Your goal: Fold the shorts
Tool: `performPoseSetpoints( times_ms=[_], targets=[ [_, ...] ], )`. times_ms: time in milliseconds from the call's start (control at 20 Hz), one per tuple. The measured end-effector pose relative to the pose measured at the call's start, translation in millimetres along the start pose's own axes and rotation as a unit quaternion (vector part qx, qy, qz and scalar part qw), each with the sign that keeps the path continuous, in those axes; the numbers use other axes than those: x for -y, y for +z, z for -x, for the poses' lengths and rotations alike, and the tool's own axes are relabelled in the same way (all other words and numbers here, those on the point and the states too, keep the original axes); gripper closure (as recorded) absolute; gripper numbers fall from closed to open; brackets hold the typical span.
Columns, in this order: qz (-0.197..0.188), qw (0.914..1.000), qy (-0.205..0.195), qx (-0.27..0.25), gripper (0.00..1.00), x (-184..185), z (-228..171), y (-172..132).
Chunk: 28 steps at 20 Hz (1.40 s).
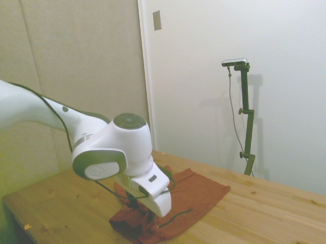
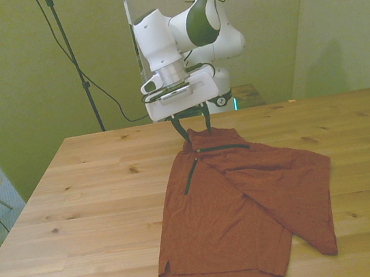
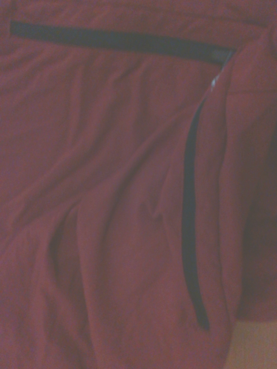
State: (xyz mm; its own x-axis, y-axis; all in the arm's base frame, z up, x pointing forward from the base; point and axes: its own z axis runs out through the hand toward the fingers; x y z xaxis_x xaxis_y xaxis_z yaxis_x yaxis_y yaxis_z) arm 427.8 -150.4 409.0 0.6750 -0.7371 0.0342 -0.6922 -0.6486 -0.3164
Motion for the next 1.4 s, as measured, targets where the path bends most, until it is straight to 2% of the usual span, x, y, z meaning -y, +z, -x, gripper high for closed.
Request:
performPoseSetpoints(
  times_ms=[200,300,400,650,850,1050,1150,1250,1400],
  targets=[
    [0.037,0.9963,-0.067,-0.037,0.0,69,62,-14],
    [0.065,0.9902,-0.108,-0.06,0.0,113,106,-8],
    [0.077,0.9862,-0.129,-0.07,0.0,140,136,-2],
    [0.095,0.9796,-0.149,-0.095,0.0,164,139,-2],
    [0.138,0.9591,-0.2,-0.145,0.0,203,149,26],
    [0.176,0.9266,-0.271,-0.192,0.0,236,172,81],
    [0.185,0.9136,-0.293,-0.213,0.0,245,185,105],
    [0.189,0.9067,-0.304,-0.223,0.0,250,195,123],
    [0.196,0.9037,-0.308,-0.223,0.0,256,202,138]
  ],
)
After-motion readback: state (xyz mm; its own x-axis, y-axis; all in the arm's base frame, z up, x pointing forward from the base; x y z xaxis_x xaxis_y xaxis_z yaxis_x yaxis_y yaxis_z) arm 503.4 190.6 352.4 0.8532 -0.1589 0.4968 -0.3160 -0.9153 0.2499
